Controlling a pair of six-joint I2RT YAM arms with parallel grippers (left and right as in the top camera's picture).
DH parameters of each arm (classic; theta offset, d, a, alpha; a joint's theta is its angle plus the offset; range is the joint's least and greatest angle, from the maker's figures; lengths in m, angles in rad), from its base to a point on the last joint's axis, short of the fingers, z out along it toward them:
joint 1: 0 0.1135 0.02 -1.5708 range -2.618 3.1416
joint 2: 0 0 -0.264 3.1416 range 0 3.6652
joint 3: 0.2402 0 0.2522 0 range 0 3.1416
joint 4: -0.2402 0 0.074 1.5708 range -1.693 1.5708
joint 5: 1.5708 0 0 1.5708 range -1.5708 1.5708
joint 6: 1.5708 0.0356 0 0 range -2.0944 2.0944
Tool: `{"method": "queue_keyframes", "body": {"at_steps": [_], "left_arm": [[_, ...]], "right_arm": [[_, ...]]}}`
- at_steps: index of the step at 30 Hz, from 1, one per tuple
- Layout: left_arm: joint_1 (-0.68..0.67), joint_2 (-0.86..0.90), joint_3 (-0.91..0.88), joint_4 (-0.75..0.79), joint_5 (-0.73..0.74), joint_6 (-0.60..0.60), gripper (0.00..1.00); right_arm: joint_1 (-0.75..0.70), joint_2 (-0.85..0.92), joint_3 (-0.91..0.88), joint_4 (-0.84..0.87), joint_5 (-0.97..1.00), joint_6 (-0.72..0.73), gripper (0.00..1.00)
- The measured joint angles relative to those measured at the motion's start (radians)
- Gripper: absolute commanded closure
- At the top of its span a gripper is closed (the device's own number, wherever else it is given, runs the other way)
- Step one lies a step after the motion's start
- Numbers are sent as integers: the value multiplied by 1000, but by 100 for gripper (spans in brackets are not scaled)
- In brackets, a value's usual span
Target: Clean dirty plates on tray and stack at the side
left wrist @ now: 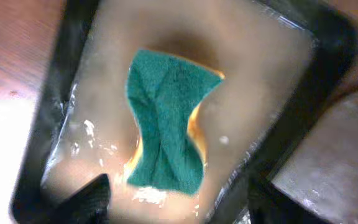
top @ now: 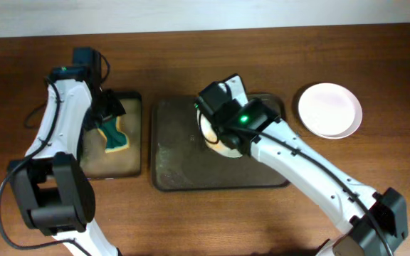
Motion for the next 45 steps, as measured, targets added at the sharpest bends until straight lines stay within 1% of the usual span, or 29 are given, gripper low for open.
{"method": "queue_keyframes", "body": {"at_steps": [3,7,9,12,16,20,22,24,25,26,28,30,32,33,37,40,42,45], "left_arm": [[0,-40,58,-35,0,-1,1],[0,-75,70,-40,0,-1,1],[0,-75,70,-40,0,-1,1],[0,-75,70,-42,0,-1,1],[0,-75,70,-42,0,-1,1],[0,-75,70,-42,0,-1,1],[0,-75,70,-42,0,-1,1],[0,-75,70,-42,0,-1,1],[0,-75,70,-42,0,-1,1],[0,-75,70,-42,0,-1,0],[0,-75,70,-42,0,-1,1],[0,-75,70,-42,0,-1,1],[0,-75,70,-42,0,-1,1],[0,-75,70,-42,0,-1,1],[0,-75,70,-42,0,-1,1],[0,-75,70,-42,0,-1,1],[0,-75,70,-42,0,-1,1],[0,-75,70,-42,0,-1,1]], "right_arm": [[77,0,0,0,156,-48,96],[195,0,1,23,412,-126,96],[229,0,1,58,496,-200,96],[273,0,4,184,629,-375,96],[285,0,7,311,715,-544,96],[285,0,7,317,743,-608,96],[279,0,8,309,719,-564,96],[261,0,8,273,650,-494,96],[238,0,9,246,561,-457,96],[189,0,10,210,410,-419,96],[132,2,12,120,311,-394,96],[95,2,11,49,332,-330,96],[90,0,12,49,387,-223,96],[92,-2,12,57,377,-188,96],[98,-3,13,19,178,-242,96],[79,-3,13,49,102,-214,96],[14,-3,13,74,31,-176,96],[-138,-3,13,80,-109,-148,96]]}}
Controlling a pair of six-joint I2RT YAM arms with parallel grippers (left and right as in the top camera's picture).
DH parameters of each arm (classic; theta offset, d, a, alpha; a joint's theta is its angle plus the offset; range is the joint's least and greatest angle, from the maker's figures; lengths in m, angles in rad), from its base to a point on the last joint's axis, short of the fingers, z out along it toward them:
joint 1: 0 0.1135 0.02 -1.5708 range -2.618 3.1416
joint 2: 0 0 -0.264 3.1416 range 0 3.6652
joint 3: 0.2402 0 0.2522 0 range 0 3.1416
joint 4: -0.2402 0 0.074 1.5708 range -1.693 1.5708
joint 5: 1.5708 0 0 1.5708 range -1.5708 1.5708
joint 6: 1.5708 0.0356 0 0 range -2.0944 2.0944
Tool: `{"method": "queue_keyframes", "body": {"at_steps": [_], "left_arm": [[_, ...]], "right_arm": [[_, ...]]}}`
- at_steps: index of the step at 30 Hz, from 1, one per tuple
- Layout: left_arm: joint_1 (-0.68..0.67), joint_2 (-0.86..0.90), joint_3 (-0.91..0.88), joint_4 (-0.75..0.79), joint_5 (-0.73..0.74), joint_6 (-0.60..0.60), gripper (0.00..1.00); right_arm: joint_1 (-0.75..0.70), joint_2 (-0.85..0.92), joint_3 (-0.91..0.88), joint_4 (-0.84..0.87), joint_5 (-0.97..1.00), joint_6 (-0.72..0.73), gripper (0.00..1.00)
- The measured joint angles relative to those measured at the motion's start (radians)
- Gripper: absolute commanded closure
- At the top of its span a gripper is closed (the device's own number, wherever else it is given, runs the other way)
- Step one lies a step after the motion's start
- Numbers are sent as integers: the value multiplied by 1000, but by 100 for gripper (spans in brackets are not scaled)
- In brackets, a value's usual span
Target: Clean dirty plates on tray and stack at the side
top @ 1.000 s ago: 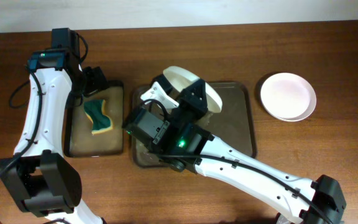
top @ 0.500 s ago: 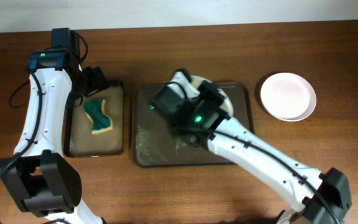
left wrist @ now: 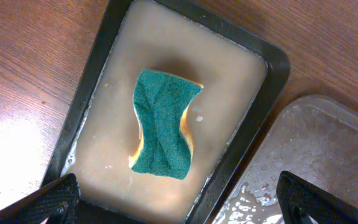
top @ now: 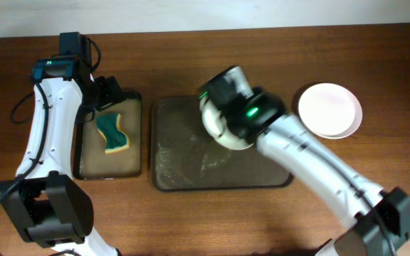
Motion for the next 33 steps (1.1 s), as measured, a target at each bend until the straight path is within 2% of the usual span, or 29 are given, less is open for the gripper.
{"method": "queue_keyframes", "body": {"at_steps": [9,14,17,22,30,31,33], "left_arm": [[0,0,0,0,0,0,1],[0,0,0,0,0,0,1],[0,0,0,0,0,0,0],[0,0,0,0,0,0,1],[0,0,0,0,0,0,0],[0,0,0,0,0,0,1],[0,0,0,0,0,0,1]], "right_arm": [[-766,28,-1,12,-603,37,96],[-941,105,-2,58,-709,95,96],[-986,156,-6,74,-724,113,96],[-985,219,-7,101,-716,150,96],[-990,240,-7,99,-634,211,96],[-997,240,-7,95,-628,217,90],[-1005,240,-7,93,-624,222,63]]}}
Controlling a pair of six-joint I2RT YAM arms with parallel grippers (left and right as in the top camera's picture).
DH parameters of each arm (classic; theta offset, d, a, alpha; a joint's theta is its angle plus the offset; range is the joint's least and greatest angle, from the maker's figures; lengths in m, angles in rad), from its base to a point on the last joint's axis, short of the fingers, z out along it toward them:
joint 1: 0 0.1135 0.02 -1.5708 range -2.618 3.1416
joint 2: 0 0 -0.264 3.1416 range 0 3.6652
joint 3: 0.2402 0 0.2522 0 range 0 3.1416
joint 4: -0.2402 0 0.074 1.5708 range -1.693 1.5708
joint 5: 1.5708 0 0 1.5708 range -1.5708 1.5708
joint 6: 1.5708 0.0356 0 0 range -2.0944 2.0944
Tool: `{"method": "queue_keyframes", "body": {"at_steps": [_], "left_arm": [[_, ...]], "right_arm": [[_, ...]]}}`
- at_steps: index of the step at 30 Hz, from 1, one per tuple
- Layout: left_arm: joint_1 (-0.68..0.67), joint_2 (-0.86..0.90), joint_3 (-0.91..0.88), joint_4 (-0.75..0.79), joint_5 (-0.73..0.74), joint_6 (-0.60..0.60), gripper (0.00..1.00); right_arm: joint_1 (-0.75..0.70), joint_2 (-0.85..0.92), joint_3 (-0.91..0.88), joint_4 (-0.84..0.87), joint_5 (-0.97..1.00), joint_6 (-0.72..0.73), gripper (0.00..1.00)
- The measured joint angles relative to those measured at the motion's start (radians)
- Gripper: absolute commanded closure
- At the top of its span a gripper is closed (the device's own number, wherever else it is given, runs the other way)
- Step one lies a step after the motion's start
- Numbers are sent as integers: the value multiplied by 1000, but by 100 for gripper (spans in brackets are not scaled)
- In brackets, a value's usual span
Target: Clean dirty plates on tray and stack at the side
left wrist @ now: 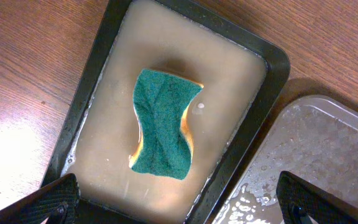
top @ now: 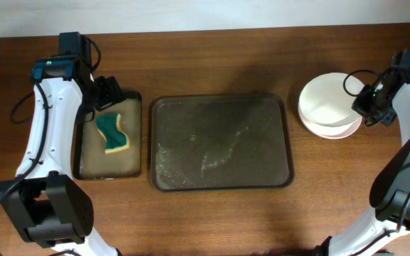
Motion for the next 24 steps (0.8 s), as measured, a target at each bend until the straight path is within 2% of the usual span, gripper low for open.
{"method": "queue_keyframes", "body": {"at_steps": [1,5,11,17,24], "left_arm": [[0,0,0,0,0,0,1],[0,0,0,0,0,0,1],[0,0,0,0,0,0,1],[0,0,0,0,0,0,1],[0,0,0,0,0,0,0]], "right_arm": [[-3,0,0,-2,0,6,57],[-17,0,0,-13,6,-5,22],[-18,-2,0,-72,-1,0,1],[-18,-121,-1,-230,-138,-44,2],[-18,-193,-5,-667,-471,-223,2]]}}
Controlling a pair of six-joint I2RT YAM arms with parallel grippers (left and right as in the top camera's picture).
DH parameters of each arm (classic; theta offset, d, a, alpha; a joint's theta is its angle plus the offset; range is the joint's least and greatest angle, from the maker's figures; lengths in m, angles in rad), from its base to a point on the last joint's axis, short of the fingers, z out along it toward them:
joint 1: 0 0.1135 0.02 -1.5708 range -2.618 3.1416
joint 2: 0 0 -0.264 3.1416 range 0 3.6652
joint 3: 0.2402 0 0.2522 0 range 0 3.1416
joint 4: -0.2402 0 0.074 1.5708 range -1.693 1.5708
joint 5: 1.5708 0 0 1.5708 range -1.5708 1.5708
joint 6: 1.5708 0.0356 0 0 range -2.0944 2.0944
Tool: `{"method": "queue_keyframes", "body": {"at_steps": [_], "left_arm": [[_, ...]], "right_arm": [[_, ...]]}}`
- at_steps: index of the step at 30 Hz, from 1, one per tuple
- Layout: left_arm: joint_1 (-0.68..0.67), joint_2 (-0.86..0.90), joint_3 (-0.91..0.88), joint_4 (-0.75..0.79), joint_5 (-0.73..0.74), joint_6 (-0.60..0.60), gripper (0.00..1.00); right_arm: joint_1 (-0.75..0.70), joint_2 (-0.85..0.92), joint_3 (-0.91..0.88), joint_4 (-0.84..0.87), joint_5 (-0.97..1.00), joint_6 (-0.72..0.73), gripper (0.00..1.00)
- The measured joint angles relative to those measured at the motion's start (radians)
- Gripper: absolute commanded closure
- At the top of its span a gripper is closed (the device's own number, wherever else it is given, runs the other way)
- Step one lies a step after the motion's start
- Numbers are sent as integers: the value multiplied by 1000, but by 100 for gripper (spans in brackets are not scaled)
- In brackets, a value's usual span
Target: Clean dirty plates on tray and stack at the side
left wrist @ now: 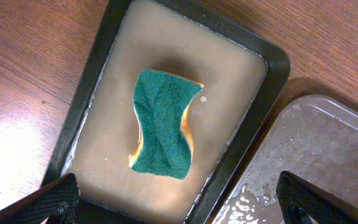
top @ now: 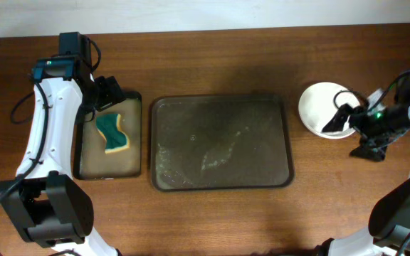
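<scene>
The big dark tray [top: 219, 142] lies mid-table, wet, with no plate on it. White plates [top: 317, 107] sit stacked at the right. My right gripper [top: 337, 119] reaches over the stack's right side, its two fingers spread and nothing seen between them. The green and yellow sponge [left wrist: 163, 124] floats in the small tray of soapy water [left wrist: 98, 74], also seen at the left from overhead [top: 110, 167]. My left gripper [left wrist: 179, 208] hangs open above that tray's near end, with one fingertip [left wrist: 58, 198] at each lower corner of the wrist view.
The big tray's wet corner [left wrist: 328, 162] lies right next to the soapy tray. Bare wooden table [top: 219, 220] runs along the front. The right arm [top: 404, 117] bends in from the right edge.
My right gripper has moved from the plate stack's right rim to over its right side, and its fingers now stand apart. The left gripper and the sponge have not moved.
My left gripper was low over the sponge while the right held a plate on the big tray. Then the left had risen and the right had the plate lifted. Later the plate lay on the stack at the right, the tray bare, and now the right gripper is open.
</scene>
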Motion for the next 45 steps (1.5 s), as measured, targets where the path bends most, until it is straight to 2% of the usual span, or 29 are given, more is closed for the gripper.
{"method": "queue_keyframes", "body": {"at_steps": [3,10,15,20,25,32,35,38,42,45], "left_arm": [[0,0,0,0,0,0,1],[0,0,0,0,0,0,1],[0,0,0,-1,3,0,1],[0,0,0,0,3,0,1],[0,0,0,0,3,0,1],[0,0,0,0,3,0,1],[0,0,0,0,3,0,1],[0,0,0,0,4,0,1],[0,0,0,0,4,0,1],[0,0,0,-1,4,0,1]], "right_arm": [[0,-3,-3,-138,-102,-121,2],[0,-147,-174,-138,-156,-251,2],[0,-516,-423,-138,-155,-296,1],[1,-745,-503,-138,-146,-307,2],[1,-831,-505,-138,-143,-310,2],[1,-835,-505,-129,-98,-310,2],[1,-835,-505,-96,-92,-310,2],[14,-873,-515,13,-115,-311,2],[124,-1055,-544,149,-138,-310,2],[264,-1248,-590,290,-148,-312,2]]}}
